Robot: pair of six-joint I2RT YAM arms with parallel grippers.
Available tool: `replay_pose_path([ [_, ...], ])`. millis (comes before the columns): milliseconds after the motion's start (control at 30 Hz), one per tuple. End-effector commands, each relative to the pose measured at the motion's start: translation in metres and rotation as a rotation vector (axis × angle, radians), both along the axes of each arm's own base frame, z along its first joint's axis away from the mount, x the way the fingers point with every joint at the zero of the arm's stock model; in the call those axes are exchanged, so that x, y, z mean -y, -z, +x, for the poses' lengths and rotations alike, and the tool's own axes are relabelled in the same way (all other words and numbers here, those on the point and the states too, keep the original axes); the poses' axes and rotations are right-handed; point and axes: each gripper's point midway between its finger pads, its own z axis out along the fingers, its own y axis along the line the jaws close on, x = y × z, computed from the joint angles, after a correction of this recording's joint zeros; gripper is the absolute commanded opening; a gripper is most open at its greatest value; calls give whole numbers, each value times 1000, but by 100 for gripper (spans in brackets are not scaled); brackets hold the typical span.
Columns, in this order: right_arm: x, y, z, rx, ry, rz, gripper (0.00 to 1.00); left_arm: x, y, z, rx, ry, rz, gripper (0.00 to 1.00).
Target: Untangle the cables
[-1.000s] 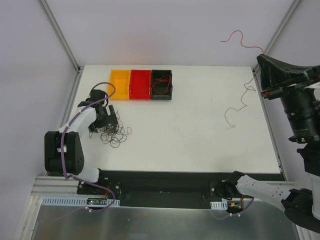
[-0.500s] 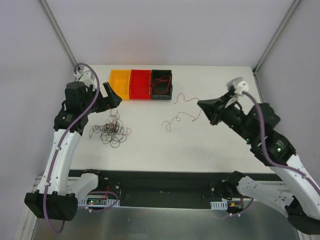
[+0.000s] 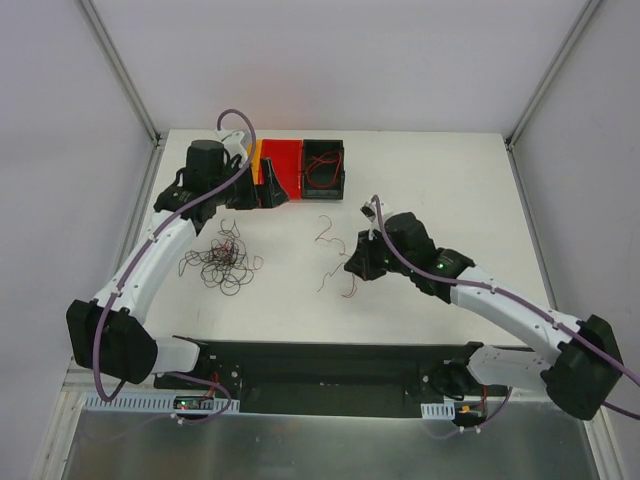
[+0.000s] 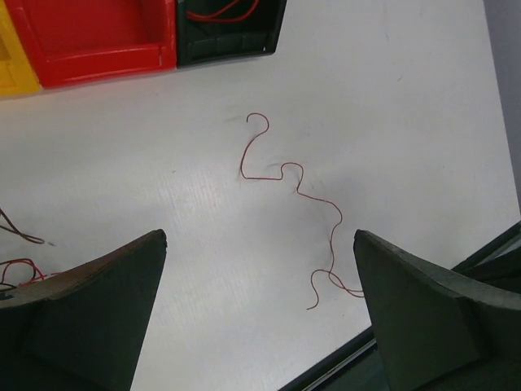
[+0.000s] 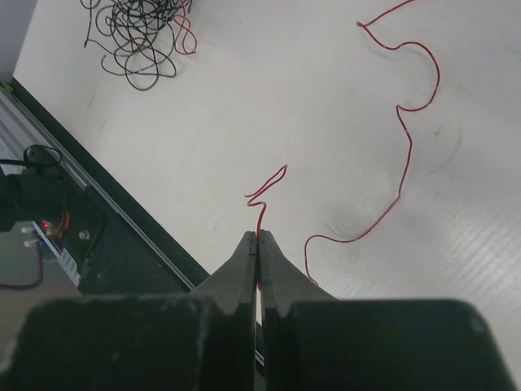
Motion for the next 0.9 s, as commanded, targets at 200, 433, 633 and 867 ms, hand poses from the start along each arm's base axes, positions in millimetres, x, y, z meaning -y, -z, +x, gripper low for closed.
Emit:
replay_pose_path([
  [200,-34,-15,63,-120,182,174,1,30,31,-16,-10,177,-1,98],
  [433,-32,11,90,-259,201,243,20,68,68,-28,-139,337,-35,95],
  [633,-15,27,90,-272,81,200,57,84,93,-40,-164,417,31,97],
  [867,19,52,68,-206,39,70,72,91,105,-22,-222,396,74,99],
])
